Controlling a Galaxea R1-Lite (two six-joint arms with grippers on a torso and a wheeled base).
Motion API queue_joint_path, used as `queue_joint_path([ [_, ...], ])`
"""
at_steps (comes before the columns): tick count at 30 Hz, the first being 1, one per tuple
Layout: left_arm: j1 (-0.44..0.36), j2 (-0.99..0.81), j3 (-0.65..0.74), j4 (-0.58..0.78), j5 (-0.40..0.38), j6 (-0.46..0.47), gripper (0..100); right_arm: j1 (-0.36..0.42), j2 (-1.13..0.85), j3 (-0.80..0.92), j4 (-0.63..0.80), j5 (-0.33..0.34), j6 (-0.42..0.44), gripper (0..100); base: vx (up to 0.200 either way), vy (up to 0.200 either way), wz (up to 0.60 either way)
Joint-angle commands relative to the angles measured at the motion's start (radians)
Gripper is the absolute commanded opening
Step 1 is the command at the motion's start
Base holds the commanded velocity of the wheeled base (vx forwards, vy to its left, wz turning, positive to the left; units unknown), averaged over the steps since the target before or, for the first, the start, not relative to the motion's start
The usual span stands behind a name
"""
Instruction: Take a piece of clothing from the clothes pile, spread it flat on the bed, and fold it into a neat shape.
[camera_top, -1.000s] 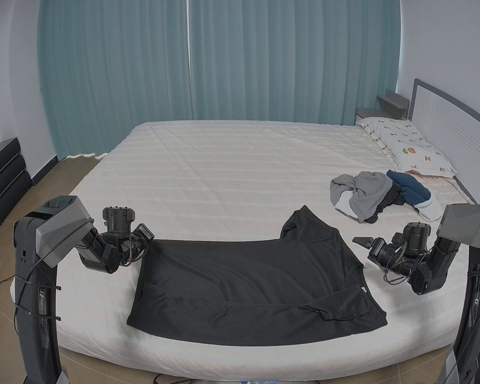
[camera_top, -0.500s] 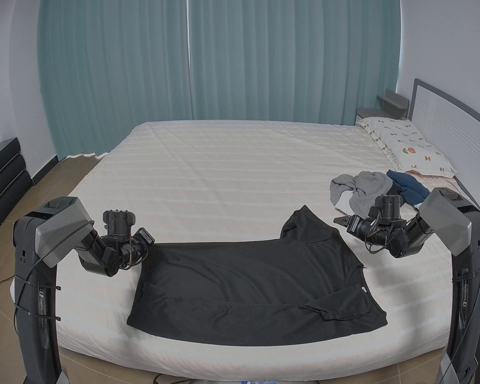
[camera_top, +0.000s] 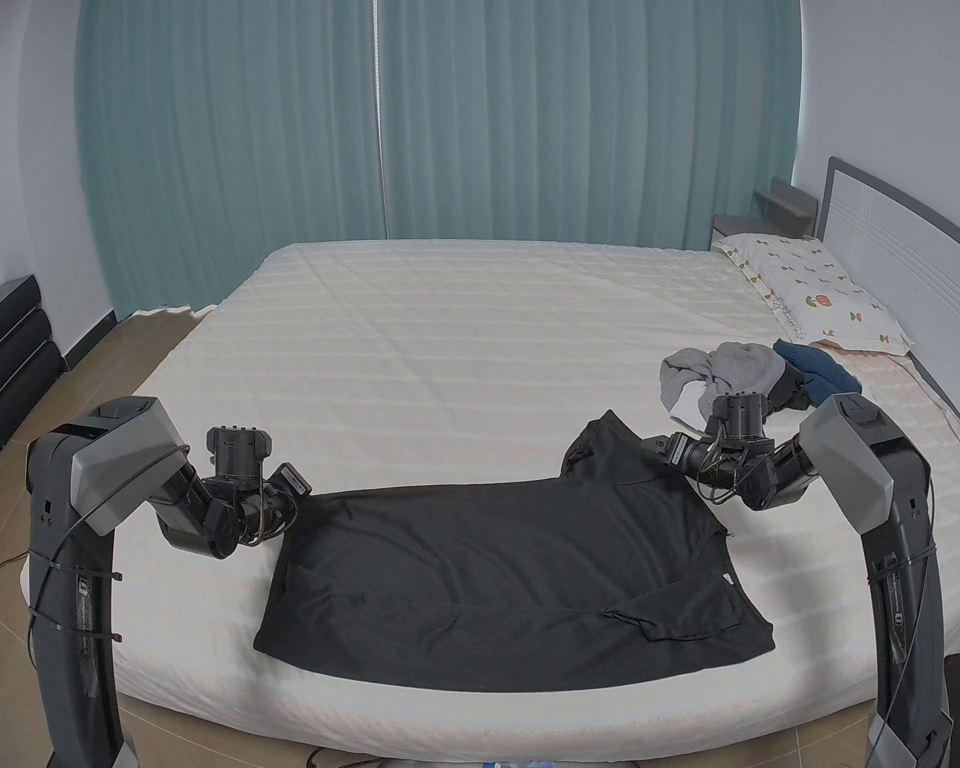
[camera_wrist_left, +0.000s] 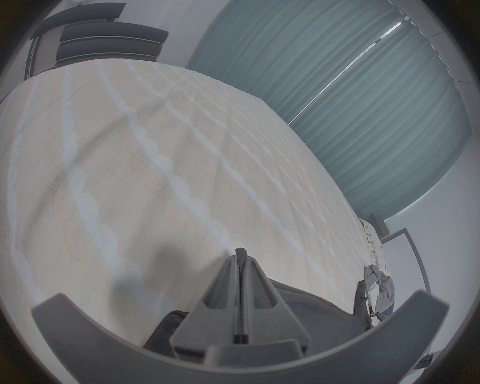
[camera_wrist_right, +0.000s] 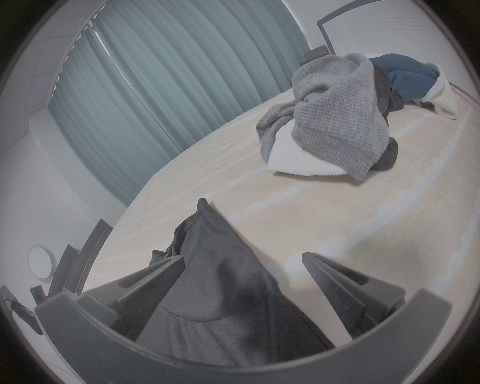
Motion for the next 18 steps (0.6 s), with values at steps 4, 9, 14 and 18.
queue_joint_path([
  [4,-0.001,0.001,0.001,0.0,0.0,0.0,0,0.005,0.023,-0.029,-0.001,0.0,0.006,100,0.0,0.0,0.0],
  [9,-0.001,0.001,-0.002,0.0,0.0,0.0,0,-0.001,0.023,-0.027,0.001,0.0,0.007,0,0.0,0.0,0.0],
  [14,-0.001,-0.004,-0.003,0.0,0.001,0.0,0,-0.006,0.014,-0.018,0.001,0.0,0.023,0,0.0,0.0,0.0],
  [18,-0.001,-0.007,-0.003,0.0,0.001,0.002,0,-0.007,-0.006,0.005,0.002,0.0,0.04,0,0.0,0.0,0.0],
])
